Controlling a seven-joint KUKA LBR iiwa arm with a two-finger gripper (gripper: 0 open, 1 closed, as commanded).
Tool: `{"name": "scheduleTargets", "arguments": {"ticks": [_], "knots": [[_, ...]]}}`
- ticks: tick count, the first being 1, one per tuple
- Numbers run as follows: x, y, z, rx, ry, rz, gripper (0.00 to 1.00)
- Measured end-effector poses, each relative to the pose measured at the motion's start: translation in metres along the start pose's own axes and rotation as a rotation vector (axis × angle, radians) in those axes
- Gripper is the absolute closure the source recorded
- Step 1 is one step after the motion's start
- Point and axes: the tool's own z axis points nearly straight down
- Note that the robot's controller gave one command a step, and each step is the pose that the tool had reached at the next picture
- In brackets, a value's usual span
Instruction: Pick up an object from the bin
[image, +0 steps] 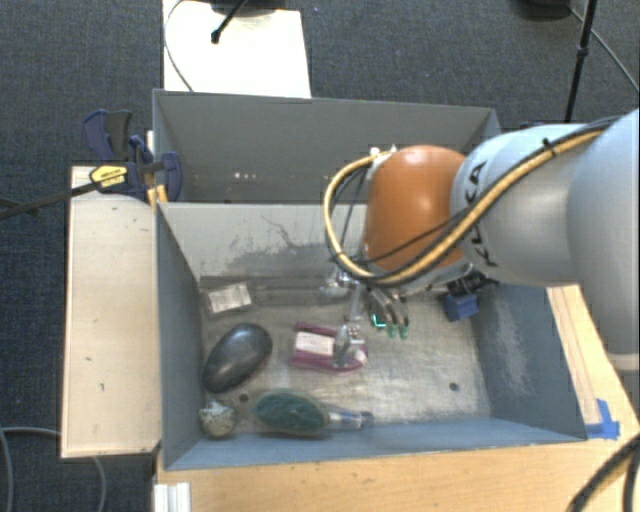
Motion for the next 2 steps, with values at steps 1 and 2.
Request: {"name": "scheduleTargets", "arguments": {"ticks": [1, 2], "knots": [[0.0172, -0.0093, 0.0569, -0.001, -0.014, -0.116, 0.0], [0.0144, -0.0092, 0.0532, -0.001, -0.022, -0.111, 1.0]]}}
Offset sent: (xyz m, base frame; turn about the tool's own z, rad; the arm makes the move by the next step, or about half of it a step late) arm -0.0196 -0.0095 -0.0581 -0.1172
